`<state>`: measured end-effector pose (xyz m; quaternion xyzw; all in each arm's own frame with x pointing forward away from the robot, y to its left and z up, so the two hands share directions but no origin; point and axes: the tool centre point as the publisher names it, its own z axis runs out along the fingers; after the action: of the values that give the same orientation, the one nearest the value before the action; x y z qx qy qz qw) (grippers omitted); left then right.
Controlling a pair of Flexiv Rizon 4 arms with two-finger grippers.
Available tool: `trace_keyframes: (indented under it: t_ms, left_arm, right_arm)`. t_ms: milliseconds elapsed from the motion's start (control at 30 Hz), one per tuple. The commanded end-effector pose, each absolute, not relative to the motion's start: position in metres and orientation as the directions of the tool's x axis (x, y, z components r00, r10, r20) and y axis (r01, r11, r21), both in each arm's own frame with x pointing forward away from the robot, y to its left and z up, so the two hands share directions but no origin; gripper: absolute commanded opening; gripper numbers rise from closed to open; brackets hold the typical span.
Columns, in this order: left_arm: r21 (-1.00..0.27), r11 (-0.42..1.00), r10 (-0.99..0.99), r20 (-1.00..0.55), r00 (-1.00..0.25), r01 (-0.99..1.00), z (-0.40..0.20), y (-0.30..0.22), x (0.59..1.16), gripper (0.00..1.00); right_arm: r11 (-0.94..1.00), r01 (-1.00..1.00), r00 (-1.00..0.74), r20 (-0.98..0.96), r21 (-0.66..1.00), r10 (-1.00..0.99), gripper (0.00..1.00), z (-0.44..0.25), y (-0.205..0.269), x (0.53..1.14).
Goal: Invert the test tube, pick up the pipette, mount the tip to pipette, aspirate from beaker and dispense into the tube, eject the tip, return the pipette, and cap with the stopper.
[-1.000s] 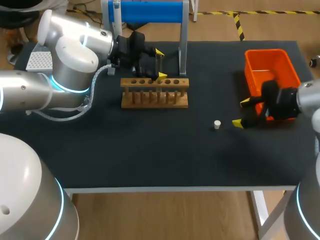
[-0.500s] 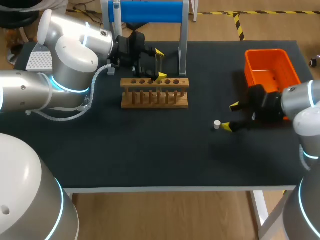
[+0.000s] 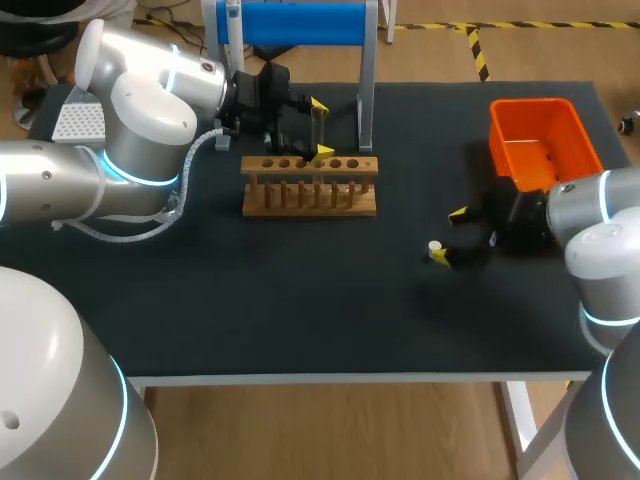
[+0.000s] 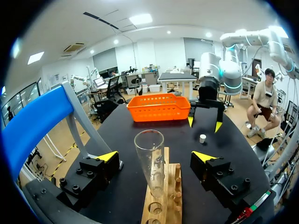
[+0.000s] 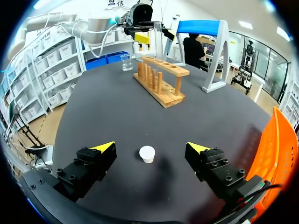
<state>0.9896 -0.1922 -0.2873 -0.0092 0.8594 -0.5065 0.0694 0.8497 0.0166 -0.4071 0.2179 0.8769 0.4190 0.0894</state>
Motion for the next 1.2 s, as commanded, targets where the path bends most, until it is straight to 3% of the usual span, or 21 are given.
trace_keyframes:
  t_ms: [33,267,333,467,633,800,1067,1200]
  left_arm:
    - [-0.873,0.484,-0.088,-0.113,-0.99,0.057,-0.288,-0.192,0.989,1.0]
    - [-0.873,0.484,-0.088,-0.113,-0.99,0.057,-0.288,-0.192,0.989,1.0]
    - [-0.873,0.484,-0.088,-0.113,-0.99,0.057,-0.288,-0.192,0.989,1.0]
    - [-0.873,0.484,-0.088,-0.113,-0.99,0.057,-0.288,-0.192,0.989,1.0]
    - [-0.873,0.484,-0.088,-0.113,-0.99,0.057,-0.288,-0.192,0.989,1.0]
    - [-0.873,0.484,-0.088,-0.113,-0.99,0.057,-0.288,-0.192,0.989,1.0]
    - [-0.873,0.484,-0.088,-0.113,-0.99,0.057,-0.288,-0.192,0.989,1.0]
    - [-0.873,0.484,-0.088,-0.113,-0.99,0.057,-0.288,-0.192,0.989,1.0]
  right_arm:
    - [0.547,0.301,-0.883,0.011,0.781,0.47,1.0,-0.413,0.021,0.845]
    - [0.539,0.317,-0.877,0.025,0.78,0.48,1.0,-0.417,0.024,0.847]
    - [0.537,0.325,-0.875,0.032,0.778,0.483,0.96,-0.419,0.025,0.848]
    - [0.537,0.33,-0.874,0.036,0.777,0.485,0.79,-0.421,0.027,0.849]
    - [0.538,0.334,-0.872,0.037,0.774,0.489,0.78,-0.424,0.029,0.85]
    - [0.539,0.338,-0.869,0.036,0.771,0.493,0.67,-0.427,0.03,0.852]
    - [0.541,0.341,-0.865,0.032,0.769,0.501,0.67,-0.43,0.032,0.852]
    - [0.54,0.344,-0.859,0.026,0.768,0.511,0.62,-0.43,0.033,0.852]
